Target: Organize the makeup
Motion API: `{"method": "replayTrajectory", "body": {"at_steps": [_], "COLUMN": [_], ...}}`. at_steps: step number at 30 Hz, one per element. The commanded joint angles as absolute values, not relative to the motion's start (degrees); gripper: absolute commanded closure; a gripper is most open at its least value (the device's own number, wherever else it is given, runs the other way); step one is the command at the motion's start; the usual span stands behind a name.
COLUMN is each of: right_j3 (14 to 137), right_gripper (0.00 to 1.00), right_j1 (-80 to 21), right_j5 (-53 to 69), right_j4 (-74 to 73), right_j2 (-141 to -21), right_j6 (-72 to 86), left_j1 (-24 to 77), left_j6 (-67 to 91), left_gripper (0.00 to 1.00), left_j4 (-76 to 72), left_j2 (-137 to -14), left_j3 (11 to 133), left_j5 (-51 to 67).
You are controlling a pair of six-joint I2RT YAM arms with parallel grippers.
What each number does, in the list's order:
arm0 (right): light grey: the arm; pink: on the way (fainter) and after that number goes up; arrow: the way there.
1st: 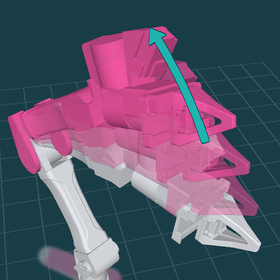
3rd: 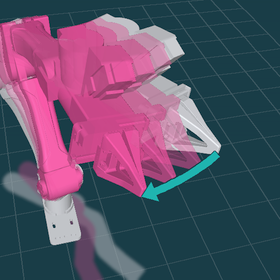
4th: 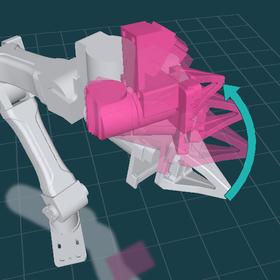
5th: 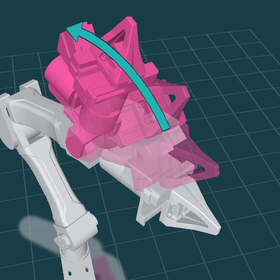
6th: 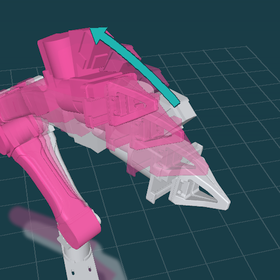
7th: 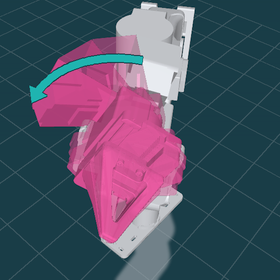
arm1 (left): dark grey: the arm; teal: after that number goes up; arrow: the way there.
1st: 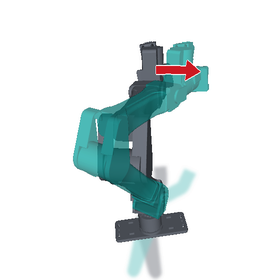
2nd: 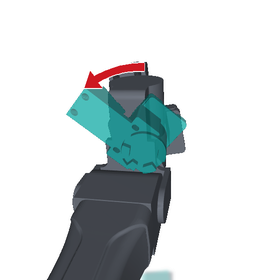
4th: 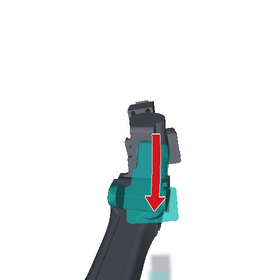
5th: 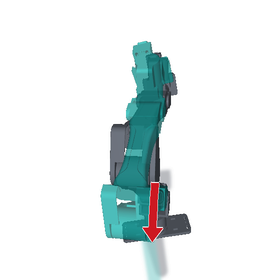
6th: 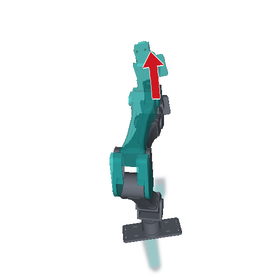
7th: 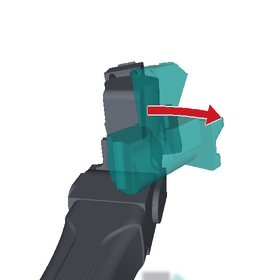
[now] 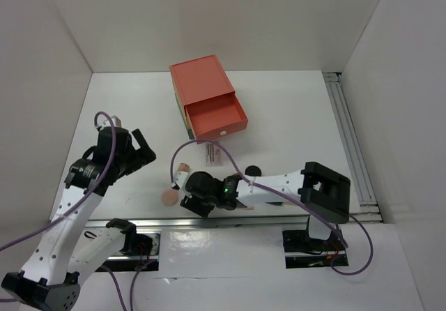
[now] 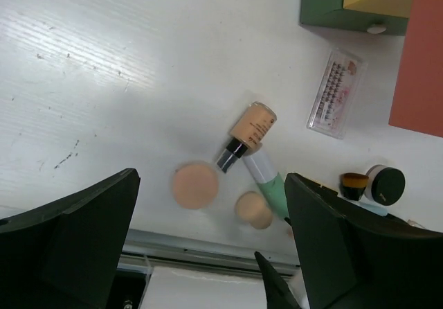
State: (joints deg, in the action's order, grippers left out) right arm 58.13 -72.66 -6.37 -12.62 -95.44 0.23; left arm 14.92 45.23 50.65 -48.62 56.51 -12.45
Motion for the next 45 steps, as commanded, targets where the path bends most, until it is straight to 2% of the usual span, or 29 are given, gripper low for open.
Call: {"method": "replayTrajectory", "body": {"at_steps": [1,4,6,10,14,22,23,25,26,30,36,41,45], "right_j3": [62.31,63.8,64.42,64.95,63.9,65.21,65.21,65.21,65.21,66.61,68.2,71.36,76.46], "right_gripper": [0.33,0.34,0.42,0.42,0.57,0.59,0.62,0.85,1.0,1.0,1.0,1.0,0.97], "right_j1": [-73.65,-74.18,-74.18,-74.7,-74.71,-74.71,-74.71,-74.71,-74.71,-76.02,-76.03,-65.5,-56.7], "right_j5": [-6.67,-9.31,-9.84,-9.84,-10.9,-13.54,-13.54,-14.15,-14.76,-18.01,-22.84,-24.87,-20.67], "right_j4": [-6.15,-5.02,-5.01,-4.31,-2.81,-2.72,-2.72,-2.72,-2.72,-5.18,-6.32,-7.47,-9.49], "right_j2": [-98.34,-101.51,-102.66,-103.97,-103.97,-107.57,-107.58,-107.58,-107.58,-102.14,-87.55,-81.83,-83.22], "right_j6": [-0.79,-0.79,-0.79,-0.18,0.62,0.62,0.09,0.09,0.09,0.09,-1.23,-2.72,-2.72], "left_j1": [15.03,15.03,15.03,15.03,15.03,15.03,15.03,15.03,15.03,15.03,15.03,15.03,15.56], "left_j6": [47.99,48.52,48.52,48.52,48.52,48.52,48.52,49.04,49.04,49.57,52.03,52.03,52.56], "left_gripper": [0.0,0.0,0.0,0.0,0.0,0.0,0.0,0.0,0.0,0.0,0.0,0.0,0.0], "left_j4": [54.32,54.84,55.37,55.99,55.99,55.99,55.99,56.51,56.51,57.65,56.79,54.24,53.62], "left_j2": [-44.22,-43.51,-43.51,-44.12,-45.26,-45.26,-44.74,-44.74,-44.74,-44.74,-44.21,-45.87,-48.34], "left_j3": [55.11,54.49,54.49,54.49,54.49,54.49,54.49,54.49,54.49,54.49,52.39,49.66,49.13], "left_j5": [-14.85,-14.85,-14.85,-14.85,-15.38,-14.15,-14.15,-14.15,-14.15,-14.15,-10.38,-8.61,-8.61]}}
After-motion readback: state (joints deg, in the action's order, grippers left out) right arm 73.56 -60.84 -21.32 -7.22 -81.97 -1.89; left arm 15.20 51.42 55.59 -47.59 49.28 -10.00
